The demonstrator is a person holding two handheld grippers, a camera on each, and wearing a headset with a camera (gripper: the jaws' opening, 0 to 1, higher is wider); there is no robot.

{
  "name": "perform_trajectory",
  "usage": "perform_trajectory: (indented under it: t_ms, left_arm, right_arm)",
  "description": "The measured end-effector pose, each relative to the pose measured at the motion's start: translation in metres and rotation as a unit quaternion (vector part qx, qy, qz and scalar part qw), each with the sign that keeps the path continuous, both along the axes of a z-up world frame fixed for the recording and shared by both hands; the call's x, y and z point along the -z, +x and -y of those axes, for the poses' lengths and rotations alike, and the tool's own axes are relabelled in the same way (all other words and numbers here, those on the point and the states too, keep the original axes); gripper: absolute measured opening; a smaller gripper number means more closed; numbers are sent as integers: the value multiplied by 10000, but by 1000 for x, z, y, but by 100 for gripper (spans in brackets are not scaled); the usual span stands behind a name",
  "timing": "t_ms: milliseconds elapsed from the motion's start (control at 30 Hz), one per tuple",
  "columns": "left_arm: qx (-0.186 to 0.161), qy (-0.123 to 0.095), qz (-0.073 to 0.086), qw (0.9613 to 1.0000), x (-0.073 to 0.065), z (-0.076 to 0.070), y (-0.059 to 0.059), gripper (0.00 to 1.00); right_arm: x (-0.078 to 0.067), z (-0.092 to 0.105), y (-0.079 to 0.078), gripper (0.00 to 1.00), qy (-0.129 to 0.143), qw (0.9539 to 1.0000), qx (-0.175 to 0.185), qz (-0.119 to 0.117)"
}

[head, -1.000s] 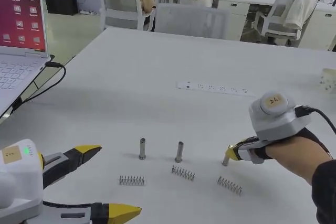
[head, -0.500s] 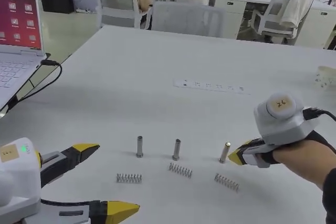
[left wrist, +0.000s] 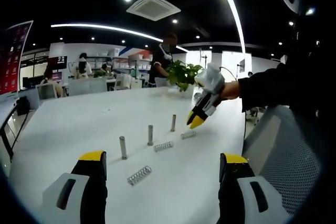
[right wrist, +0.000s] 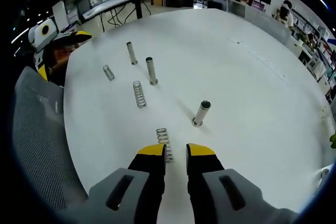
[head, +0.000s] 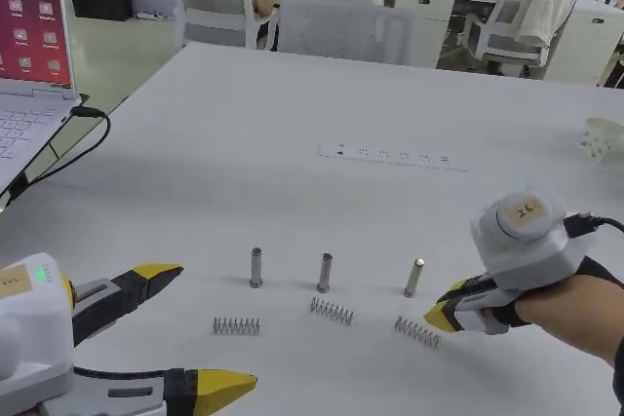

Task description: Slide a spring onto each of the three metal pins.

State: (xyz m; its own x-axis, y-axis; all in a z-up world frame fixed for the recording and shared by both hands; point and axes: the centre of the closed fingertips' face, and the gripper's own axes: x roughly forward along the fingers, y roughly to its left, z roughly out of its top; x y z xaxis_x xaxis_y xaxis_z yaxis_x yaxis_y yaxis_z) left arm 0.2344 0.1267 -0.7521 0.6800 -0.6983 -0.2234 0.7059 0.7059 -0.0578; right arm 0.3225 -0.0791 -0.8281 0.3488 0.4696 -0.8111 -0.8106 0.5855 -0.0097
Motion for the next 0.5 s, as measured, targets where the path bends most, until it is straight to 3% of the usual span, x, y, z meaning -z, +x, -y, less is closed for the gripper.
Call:
perform_trajectory:
  t_ms: [333,500]
  left_arm:
    - [20,-3,-34,10000,3,2,-1,85]
    - [-8,-20,-45,10000,4,0,-1,85]
  right_arm:
    - [9,-20,-6,13,-126,9993,-351,-100]
    - [18,-27,-6,13,-366,9977,-547,-133]
